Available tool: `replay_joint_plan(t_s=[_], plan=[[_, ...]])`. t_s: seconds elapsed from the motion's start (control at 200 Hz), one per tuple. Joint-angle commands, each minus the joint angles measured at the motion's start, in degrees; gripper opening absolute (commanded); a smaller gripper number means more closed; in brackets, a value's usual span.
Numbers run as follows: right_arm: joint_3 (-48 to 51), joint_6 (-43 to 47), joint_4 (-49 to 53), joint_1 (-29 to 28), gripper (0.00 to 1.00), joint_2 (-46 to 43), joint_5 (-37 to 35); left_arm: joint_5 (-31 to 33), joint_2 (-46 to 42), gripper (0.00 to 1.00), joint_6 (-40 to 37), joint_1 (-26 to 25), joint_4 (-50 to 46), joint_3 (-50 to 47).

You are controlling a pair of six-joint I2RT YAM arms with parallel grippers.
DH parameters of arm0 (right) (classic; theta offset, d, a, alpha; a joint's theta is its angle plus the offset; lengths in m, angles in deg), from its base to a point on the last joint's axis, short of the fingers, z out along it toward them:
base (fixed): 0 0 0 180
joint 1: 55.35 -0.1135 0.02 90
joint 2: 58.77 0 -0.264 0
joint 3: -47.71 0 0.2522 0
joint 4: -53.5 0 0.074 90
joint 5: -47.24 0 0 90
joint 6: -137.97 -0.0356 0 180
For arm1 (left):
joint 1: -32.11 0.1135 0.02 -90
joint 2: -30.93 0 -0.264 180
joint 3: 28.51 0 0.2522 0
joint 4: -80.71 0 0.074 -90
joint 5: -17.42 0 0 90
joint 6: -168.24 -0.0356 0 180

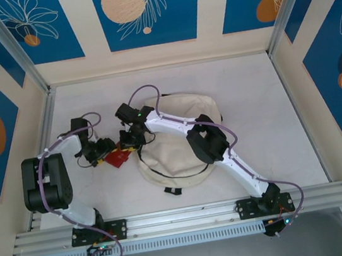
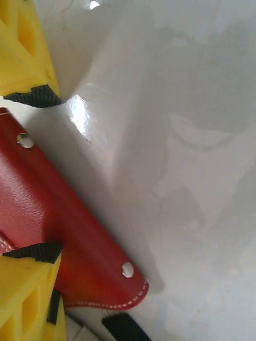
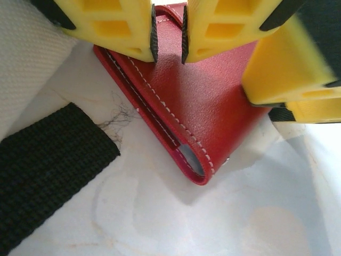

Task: Pack books, pencil case, and school supplies into a backpack

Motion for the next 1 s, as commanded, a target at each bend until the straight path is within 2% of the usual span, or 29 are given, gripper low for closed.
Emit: replay_joint_plan(t_s=[0.0, 0.155, 0.27, 0.345, 0.455, 0.6, 0.71, 0.79, 0.995], plan=[[-0.65, 1.58, 6.58, 0.99, 0.23, 3.15, -0.26, -8.08, -0.31, 0.70, 0.63, -1.27, 1.12, -3.66], [-1.31, 2.54, 8.04, 1.41, 0.24, 4.78, -0.55, -11.87, -1.61, 0.63, 1.75, -2.04, 3.38, -6.16], [-0.53, 2.65, 7.85, 1.59, 0.24, 4.95, -0.58, -14.89, -2.97, 0.52, 3.23, -2.13, 5.67, -6.40], [-0.50, 2.72, 7.83, 1.67, 0.24, 4.93, -0.50, -15.31, -4.49, 0.39, 4.53, -2.09, 6.47, -6.25], [-0.92, 3.30, 7.84, 1.78, 0.24, 3.97, -0.41, -12.87, -7.06, 0.18, 5.90, -2.14, 4.99, -5.23], [-1.86, 5.86, 7.19, 2.58, 0.29, -1.44, 1.19, -7.11, -12.31, 0.04, 5.74, -2.13, 0.25, -2.89], [-0.08, 8.30, 6.47, 3.72, 0.42, -10.21, 0.50, -4.44, -17.78, 0.03, 5.36, -2.22, -2.47, -0.79], [5.61, 9.37, 4.51, 5.25, 0.52, -17.98, -1.97, -4.65, -21.81, 0.03, 5.11, -2.96, -3.07, 0.80], [25.03, 10.89, 3.65, 12.13, 0.56, -32.58, -9.74, -7.84, -25.89, 0.03, 7.84, -8.69, -1.43, 4.87]])
